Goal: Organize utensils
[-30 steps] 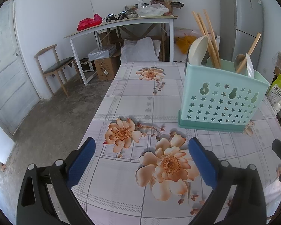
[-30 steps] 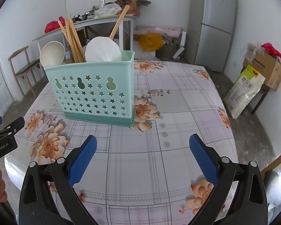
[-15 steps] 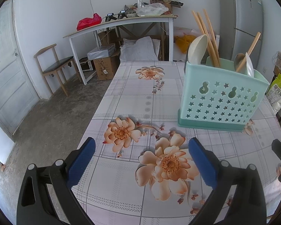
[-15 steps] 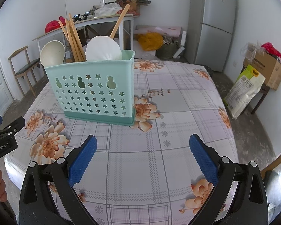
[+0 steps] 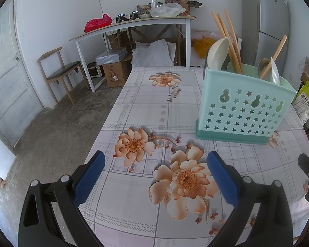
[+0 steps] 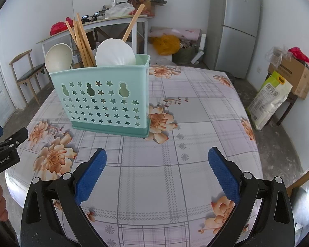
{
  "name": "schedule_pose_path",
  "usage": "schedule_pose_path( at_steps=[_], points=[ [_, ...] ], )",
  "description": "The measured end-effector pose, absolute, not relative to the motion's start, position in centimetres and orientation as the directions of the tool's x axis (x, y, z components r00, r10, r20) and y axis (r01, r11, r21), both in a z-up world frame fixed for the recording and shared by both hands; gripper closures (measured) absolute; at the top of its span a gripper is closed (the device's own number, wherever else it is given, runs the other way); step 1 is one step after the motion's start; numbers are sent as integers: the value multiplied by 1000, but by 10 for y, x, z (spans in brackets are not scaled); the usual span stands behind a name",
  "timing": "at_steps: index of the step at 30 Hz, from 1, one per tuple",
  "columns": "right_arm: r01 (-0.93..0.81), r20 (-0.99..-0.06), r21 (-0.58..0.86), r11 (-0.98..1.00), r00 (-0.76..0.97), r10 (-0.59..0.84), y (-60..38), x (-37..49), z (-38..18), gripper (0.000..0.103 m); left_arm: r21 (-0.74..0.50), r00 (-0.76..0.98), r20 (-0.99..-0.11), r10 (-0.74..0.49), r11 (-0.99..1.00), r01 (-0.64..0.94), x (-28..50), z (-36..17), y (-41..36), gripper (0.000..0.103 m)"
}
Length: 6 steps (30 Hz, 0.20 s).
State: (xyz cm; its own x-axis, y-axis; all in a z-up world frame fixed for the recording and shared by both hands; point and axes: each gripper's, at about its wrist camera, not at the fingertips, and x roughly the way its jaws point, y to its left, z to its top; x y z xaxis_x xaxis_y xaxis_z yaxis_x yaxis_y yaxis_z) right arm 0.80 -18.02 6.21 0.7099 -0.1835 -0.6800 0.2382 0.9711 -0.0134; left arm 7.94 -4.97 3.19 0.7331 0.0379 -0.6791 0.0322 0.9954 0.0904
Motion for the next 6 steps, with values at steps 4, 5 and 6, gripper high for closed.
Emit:
schedule_pose_path(
  at_steps=[4, 5, 6],
  points=[
    [238, -679, -13, 971, 711, -183, -180, 8, 62, 8, 89, 732, -681, 36, 995, 34, 80, 30, -50, 6],
    [238, -680, -13, 971, 710, -184, -180, 8, 62, 8, 89, 731, -681, 35, 995, 35, 80, 30, -50, 6],
    [238, -680, -13, 971, 710, -183, -180, 8, 62, 8, 89, 731, -682, 35, 995, 35, 80, 30, -50, 6]
  ],
)
